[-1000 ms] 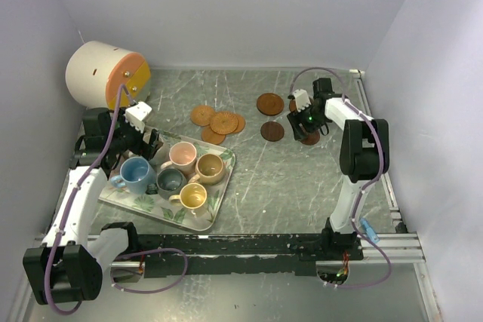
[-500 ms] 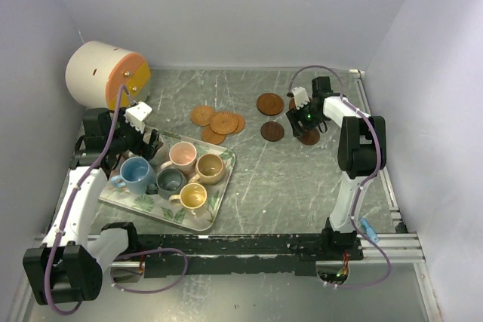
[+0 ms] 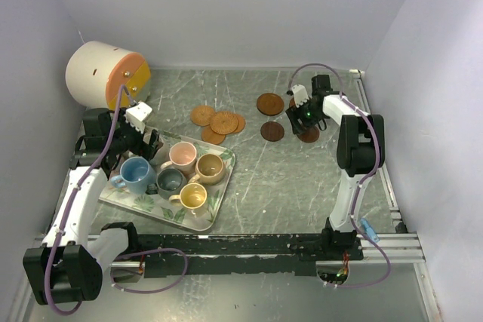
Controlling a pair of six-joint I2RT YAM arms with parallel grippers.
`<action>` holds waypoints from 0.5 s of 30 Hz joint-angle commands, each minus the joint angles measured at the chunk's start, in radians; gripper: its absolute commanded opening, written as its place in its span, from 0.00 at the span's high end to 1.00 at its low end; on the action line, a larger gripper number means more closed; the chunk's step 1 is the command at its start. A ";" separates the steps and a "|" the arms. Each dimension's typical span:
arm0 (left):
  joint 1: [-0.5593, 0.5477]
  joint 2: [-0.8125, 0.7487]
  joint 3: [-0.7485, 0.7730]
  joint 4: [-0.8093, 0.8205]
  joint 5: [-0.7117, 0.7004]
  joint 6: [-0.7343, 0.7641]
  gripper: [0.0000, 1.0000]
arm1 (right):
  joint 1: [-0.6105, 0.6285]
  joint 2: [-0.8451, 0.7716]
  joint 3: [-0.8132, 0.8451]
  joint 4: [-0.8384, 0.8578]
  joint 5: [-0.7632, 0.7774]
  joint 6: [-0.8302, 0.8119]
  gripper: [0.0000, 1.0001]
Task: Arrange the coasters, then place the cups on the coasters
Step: Move the coaster to the center of the board.
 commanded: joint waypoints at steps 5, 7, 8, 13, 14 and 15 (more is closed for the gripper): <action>-0.009 -0.016 -0.019 0.023 0.016 0.021 0.00 | -0.001 0.070 0.043 -0.005 -0.003 -0.013 0.33; -0.008 -0.015 -0.018 0.024 0.015 0.021 0.00 | -0.001 0.069 0.050 -0.010 -0.010 -0.011 0.33; -0.008 -0.015 -0.018 0.022 0.016 0.022 0.00 | -0.001 0.066 0.052 -0.013 -0.014 -0.011 0.33; -0.008 -0.016 -0.019 0.025 0.018 0.021 0.00 | -0.001 0.028 0.070 -0.024 -0.029 0.000 0.32; -0.009 -0.016 -0.019 0.025 0.019 0.021 0.00 | -0.003 0.022 0.076 -0.028 -0.032 0.003 0.32; -0.008 -0.016 -0.018 0.025 0.020 0.021 0.00 | -0.002 0.016 0.083 -0.028 -0.032 0.007 0.32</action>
